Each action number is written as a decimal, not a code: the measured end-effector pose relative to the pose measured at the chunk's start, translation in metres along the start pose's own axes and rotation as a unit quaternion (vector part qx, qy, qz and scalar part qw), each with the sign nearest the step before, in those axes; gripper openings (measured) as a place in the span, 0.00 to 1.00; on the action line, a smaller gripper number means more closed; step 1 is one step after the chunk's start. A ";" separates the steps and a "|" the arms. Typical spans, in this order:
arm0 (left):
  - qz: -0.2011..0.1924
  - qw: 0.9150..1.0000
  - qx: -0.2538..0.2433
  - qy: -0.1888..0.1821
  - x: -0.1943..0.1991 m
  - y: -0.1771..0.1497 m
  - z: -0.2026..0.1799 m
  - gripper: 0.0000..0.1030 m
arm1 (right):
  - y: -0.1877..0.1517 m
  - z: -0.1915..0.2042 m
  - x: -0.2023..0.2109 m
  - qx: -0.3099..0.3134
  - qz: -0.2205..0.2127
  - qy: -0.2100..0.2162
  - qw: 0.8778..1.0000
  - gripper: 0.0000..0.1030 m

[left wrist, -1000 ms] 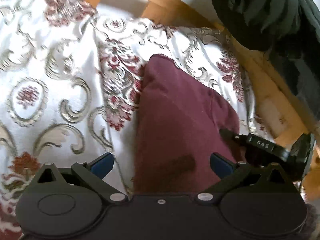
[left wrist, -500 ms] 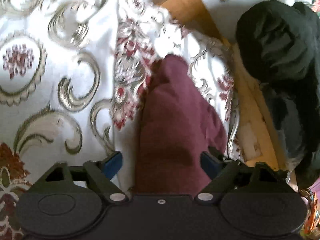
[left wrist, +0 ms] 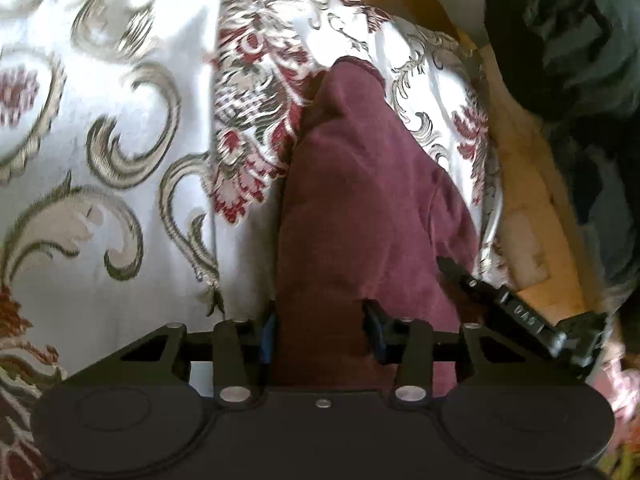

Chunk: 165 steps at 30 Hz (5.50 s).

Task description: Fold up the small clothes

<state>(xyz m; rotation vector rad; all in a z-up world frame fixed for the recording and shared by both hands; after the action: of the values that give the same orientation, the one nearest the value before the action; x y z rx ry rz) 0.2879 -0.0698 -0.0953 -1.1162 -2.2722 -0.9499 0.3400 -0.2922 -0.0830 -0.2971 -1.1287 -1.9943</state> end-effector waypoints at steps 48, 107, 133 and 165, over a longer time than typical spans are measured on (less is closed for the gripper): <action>-0.183 0.966 -0.063 0.173 0.132 0.034 0.069 0.37 | -0.013 0.212 -0.087 0.244 -0.057 0.016 0.968 0.28; -0.170 0.934 -0.215 0.228 0.216 -0.092 0.035 0.99 | -0.146 0.205 0.125 0.154 -0.092 -0.085 0.980 1.00; -0.172 0.932 -0.221 0.232 0.219 -0.092 0.035 0.99 | -0.149 0.201 0.121 0.154 -0.076 -0.092 0.981 1.00; -0.165 0.933 -0.217 0.234 0.218 -0.093 0.038 0.99 | -0.151 0.199 0.117 0.149 -0.063 -0.096 0.982 1.00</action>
<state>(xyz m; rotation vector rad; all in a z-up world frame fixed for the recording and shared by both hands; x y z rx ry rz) 0.0833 0.0290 -0.0189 -0.5647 -1.9228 -1.7095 0.1177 -0.1542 0.0028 -0.2707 -1.5842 -1.8983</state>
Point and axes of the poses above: each gripper's, at about its wrist camera, not at the fingertips, and x roughly against the way its jaws point, z to its left, y to its top, the point moved 8 cm from there along -x, roughly the way its jaws point
